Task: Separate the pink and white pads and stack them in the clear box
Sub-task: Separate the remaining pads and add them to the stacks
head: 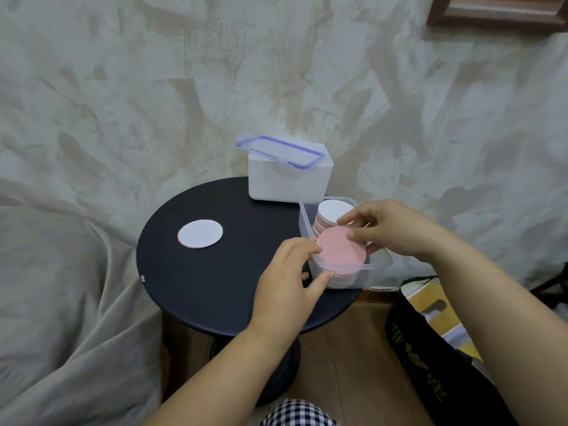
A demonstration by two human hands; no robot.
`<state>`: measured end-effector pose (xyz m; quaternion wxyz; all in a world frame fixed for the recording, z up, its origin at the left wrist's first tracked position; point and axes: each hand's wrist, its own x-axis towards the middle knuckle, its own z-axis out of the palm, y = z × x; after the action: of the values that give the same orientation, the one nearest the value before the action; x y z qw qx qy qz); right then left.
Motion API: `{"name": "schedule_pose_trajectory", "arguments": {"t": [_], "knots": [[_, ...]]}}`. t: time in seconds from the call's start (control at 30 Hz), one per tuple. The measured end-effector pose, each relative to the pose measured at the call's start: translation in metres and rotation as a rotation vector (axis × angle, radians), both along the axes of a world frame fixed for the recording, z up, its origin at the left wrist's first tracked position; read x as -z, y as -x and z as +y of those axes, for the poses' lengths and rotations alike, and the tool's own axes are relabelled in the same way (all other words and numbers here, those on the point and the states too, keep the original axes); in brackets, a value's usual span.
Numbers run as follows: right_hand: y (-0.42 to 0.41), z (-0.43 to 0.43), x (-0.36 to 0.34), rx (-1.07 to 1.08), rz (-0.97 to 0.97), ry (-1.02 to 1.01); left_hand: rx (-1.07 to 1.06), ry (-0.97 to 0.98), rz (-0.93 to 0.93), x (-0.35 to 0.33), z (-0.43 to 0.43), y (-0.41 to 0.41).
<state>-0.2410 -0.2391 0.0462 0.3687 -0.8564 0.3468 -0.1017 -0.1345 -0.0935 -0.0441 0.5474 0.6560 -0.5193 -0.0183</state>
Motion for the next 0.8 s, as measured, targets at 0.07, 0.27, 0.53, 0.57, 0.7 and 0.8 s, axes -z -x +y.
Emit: {"name": "schedule_pose_trajectory", "arguments": {"t": [0.07,0.27,0.53,0.57,0.7,0.8], "knots": [[-0.0017,-0.0003,0.0007,-0.003,0.009,0.012,0.000,0.004,-0.006,0.0001,0.0003,0.0000],[-0.0042,-0.0013,0.0047,-0.014,0.052,0.102,0.002,0.011,-0.005,-0.0001,0.0006,-0.0007],[-0.0046,-0.0008,0.0062,-0.054,0.171,0.253,0.011,0.031,-0.014,0.0003,0.0016,-0.0006],[-0.0047,-0.0004,0.0058,-0.069,0.196,0.282,0.012,0.031,-0.013,0.0003,0.0018,-0.0006],[-0.0055,0.0037,0.0050,-0.095,0.289,0.358,0.011,0.033,-0.010,0.0013,0.0021,-0.0008],[-0.0063,0.0064,0.0045,-0.107,0.334,0.396,0.008,0.032,-0.017,0.0017,0.0022,-0.0008]]}}
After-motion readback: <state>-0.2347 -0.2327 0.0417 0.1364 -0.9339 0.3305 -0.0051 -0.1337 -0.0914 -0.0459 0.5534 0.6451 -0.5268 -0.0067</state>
